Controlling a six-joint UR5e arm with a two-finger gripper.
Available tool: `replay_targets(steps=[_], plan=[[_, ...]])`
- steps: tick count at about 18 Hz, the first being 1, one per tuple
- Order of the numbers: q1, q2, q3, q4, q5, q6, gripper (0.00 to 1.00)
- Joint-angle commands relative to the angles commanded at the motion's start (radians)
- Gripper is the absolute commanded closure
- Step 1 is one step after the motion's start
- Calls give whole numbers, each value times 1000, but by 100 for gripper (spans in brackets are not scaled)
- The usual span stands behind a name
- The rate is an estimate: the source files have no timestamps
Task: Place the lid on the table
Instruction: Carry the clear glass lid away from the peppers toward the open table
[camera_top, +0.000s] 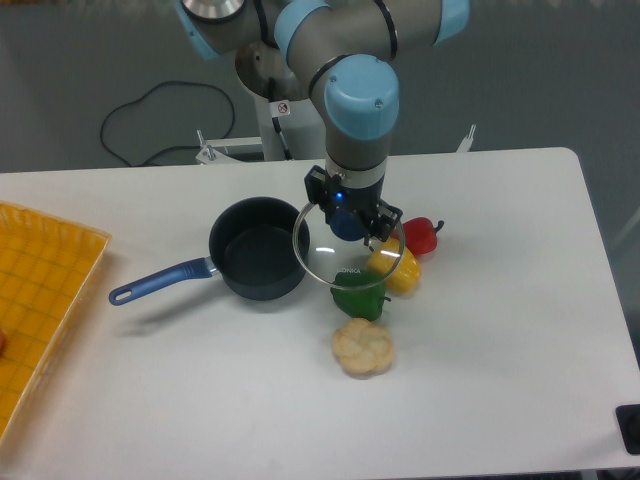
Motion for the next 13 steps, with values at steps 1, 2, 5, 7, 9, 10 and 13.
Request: replay_targets(steps=[1, 2, 5, 7, 9, 10, 13], plan=[[9, -3, 2, 0, 0, 15, 49], [14, -5, 2, 0, 0, 24, 49], [29, -17, 23, 2, -2, 37, 49], [41, -35, 51, 0, 0, 38, 49], [64, -49, 66, 0, 0, 63, 49], [75, -57, 75, 2, 0, 77, 49], [112, -95, 116, 0, 5, 101, 49]])
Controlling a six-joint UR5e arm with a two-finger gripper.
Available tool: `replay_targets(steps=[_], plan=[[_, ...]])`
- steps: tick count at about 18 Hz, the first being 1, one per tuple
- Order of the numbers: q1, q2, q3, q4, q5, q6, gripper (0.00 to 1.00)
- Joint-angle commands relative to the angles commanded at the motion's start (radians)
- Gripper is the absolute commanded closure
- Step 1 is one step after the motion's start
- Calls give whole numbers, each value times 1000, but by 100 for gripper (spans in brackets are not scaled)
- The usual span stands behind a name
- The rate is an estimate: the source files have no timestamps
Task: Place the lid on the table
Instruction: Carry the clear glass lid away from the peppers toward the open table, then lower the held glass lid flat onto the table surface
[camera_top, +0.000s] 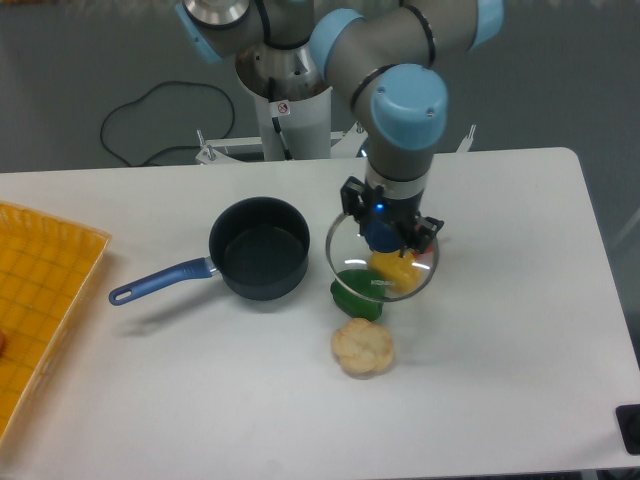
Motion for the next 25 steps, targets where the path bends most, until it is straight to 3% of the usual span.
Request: replay_targets(steps=[5, 11, 18, 25], plan=[[55, -52, 35, 14, 3, 61, 49], [66, -104, 58, 75, 5, 81, 49], [98, -210, 100, 173, 6, 124, 49], [120, -239, 100, 192, 6, 129, 49]])
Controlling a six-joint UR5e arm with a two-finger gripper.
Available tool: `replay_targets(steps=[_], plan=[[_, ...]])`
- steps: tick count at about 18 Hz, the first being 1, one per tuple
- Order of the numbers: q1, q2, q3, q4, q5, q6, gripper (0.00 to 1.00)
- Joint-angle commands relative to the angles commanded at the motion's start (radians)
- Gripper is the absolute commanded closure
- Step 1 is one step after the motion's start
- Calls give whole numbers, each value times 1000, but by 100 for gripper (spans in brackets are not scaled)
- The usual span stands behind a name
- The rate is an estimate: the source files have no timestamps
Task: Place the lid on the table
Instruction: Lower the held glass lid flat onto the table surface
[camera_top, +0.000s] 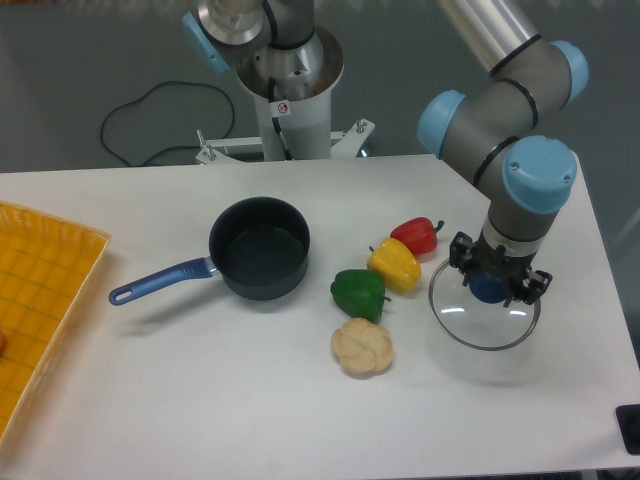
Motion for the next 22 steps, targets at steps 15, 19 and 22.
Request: replay_targets(steps=[15, 19, 22], plan=[[11, -57, -20, 66, 2, 32, 49], [9, -69, -21, 89, 2, 32, 49], [9, -74, -21, 95, 2, 32, 49]])
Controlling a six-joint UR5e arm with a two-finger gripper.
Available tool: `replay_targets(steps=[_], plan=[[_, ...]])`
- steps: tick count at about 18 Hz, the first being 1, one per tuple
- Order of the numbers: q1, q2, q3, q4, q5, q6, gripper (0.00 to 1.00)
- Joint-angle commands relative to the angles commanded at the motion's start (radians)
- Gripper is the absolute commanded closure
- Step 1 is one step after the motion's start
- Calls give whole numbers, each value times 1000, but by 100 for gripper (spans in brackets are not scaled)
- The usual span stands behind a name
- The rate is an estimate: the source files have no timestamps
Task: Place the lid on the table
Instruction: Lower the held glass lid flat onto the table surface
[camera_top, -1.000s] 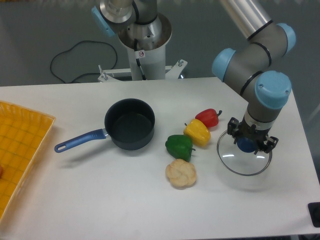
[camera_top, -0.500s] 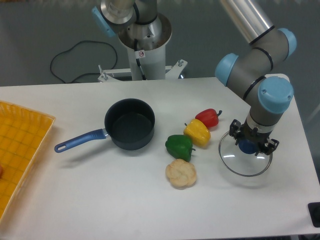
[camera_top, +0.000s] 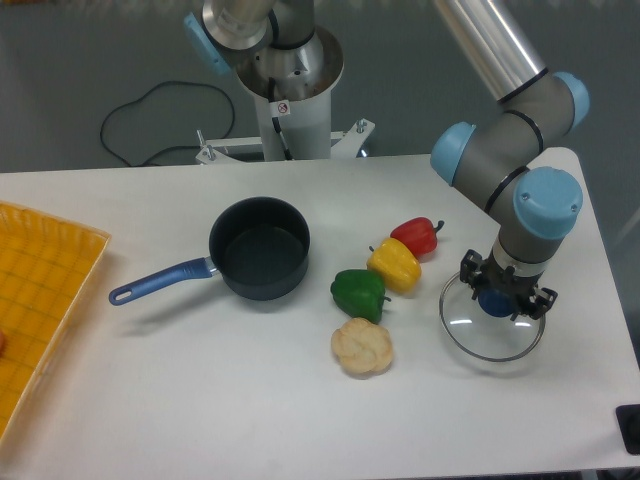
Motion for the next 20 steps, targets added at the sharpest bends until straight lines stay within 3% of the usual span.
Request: replay_targets(steps=[7, 20], plan=[[0, -29, -11, 66, 0, 0, 49], [-5, -40, -28, 61, 32, 0, 48]])
